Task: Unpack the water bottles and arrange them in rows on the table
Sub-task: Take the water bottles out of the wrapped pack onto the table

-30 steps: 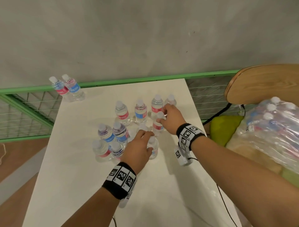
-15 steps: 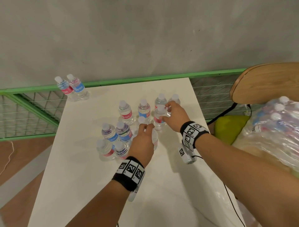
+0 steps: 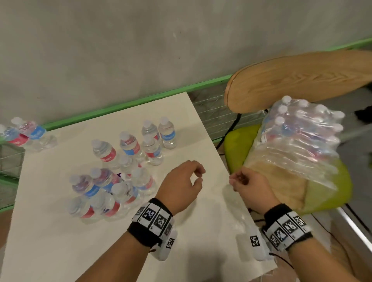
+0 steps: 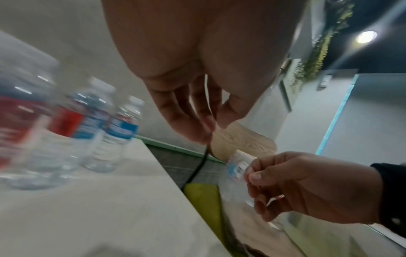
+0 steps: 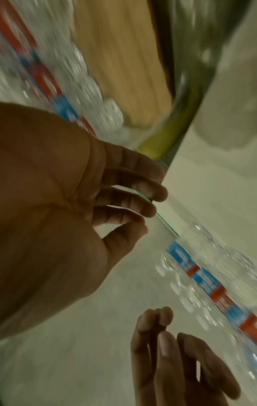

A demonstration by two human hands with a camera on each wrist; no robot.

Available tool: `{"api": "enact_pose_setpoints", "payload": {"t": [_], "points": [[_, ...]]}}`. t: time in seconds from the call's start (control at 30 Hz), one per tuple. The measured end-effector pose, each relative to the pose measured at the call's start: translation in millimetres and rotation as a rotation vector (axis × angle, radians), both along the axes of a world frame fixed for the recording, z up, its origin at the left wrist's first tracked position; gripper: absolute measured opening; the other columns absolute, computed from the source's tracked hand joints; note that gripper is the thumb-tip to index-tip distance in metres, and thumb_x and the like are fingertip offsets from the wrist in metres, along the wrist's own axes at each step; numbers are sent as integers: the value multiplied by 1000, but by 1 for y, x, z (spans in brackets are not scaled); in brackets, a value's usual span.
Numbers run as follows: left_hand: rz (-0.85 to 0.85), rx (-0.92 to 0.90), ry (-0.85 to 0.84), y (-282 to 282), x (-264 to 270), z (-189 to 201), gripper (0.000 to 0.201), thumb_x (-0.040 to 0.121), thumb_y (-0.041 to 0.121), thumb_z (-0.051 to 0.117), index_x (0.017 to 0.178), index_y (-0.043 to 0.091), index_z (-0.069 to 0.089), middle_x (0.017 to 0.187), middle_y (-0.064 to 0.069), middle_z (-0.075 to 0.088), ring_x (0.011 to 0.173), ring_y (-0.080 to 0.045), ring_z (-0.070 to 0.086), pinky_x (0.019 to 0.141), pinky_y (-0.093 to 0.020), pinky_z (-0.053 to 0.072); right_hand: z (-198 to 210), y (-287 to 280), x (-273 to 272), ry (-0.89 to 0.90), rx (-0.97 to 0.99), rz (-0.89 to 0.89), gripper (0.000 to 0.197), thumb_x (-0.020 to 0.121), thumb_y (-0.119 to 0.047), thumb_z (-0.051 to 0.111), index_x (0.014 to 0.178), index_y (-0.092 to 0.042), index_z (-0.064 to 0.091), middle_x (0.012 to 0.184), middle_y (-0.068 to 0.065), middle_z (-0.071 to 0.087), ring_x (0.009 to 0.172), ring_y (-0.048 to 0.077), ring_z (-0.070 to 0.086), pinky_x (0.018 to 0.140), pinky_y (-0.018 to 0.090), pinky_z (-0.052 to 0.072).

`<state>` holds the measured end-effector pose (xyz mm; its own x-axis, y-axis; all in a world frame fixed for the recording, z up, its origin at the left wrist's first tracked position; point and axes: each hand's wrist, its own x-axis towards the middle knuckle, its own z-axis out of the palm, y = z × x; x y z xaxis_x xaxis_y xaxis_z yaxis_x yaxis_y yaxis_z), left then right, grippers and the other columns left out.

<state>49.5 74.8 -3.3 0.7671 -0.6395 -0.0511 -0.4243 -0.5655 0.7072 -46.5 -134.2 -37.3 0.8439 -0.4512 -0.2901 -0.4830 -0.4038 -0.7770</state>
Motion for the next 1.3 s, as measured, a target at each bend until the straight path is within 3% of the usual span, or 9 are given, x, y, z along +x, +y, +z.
{"api": "enact_pose_setpoints", "payload": {"t": [0.2,0.3,0.37,0.43,0.6,0.77,1.0,1.13,1.3], "points": [[-483,174,107,-117,-31,-17,17,88,26,60,105,27,63,100,13,64,69,3,50,68,-16,39,-7,-74,-42,62,-24,-231,6,85,-11,66,87,-17,65,77,0,64,70,16,59,57,15,45],[-543,221,198,-173,-34,-24,39,87,27,65,125,25,57,117,8,62,80,-4,54,76,-19,42,-14,-118,-43,196,-151,-341,16,87,-19,61,100,-12,67,92,6,67,91,25,63,75,24,45],[-516,232,191,-210,-33,-20,57,87,30,67,140,21,46,130,2,57,99,-14,59,84,-22,44,-14,-145,-43,351,-237,-302,27,94,-24,48,102,-7,68,104,14,69,100,29,62,80,28,43],[-504,236,151,-244,-29,-18,56,87,28,69,137,12,50,133,-5,57,115,-21,57,93,-24,41,-10,-164,-42,394,-281,-287,35,98,-22,37,107,-4,66,115,18,66,108,32,61,87,31,45],[-383,365,166,-292,-18,-37,41,86,40,63,110,7,69,112,-12,69,106,-29,64,92,-36,50,-6,-183,-33,405,-261,-332,31,99,-12,41,121,-4,61,124,13,63,116,32,58,96,36,48],[-258,361,55,-312,-8,-45,26,95,24,49,98,7,68,104,-16,68,101,-33,63,86,-37,47,-16,-190,-19,338,-209,-379,32,97,-8,42,123,-9,60,124,12,63,115,28,59,95,30,47],[-190,490,205,-339,9,-51,44,106,25,30,130,-2,56,133,-21,56,125,-35,50,104,-38,37,-28,-223,-5,394,-97,-469,38,105,-13,29,130,-4,56,134,13,56,125,23,51,103,24,33],[-124,464,241,-353,17,-50,43,106,21,32,131,-5,55,135,-22,55,126,-35,50,104,-37,36,-27,-229,-3,342,-103,-400,48,106,-37,24,141,-16,48,145,6,49,134,22,43,113,29,28],[-17,386,336,-358,30,-61,39,99,18,50,129,-7,57,134,-22,57,125,-33,55,105,-37,44,-32,-230,-10,174,-6,-409,47,95,-49,50,137,-26,51,135,-5,55,112,7,48,84,5,37]]}}
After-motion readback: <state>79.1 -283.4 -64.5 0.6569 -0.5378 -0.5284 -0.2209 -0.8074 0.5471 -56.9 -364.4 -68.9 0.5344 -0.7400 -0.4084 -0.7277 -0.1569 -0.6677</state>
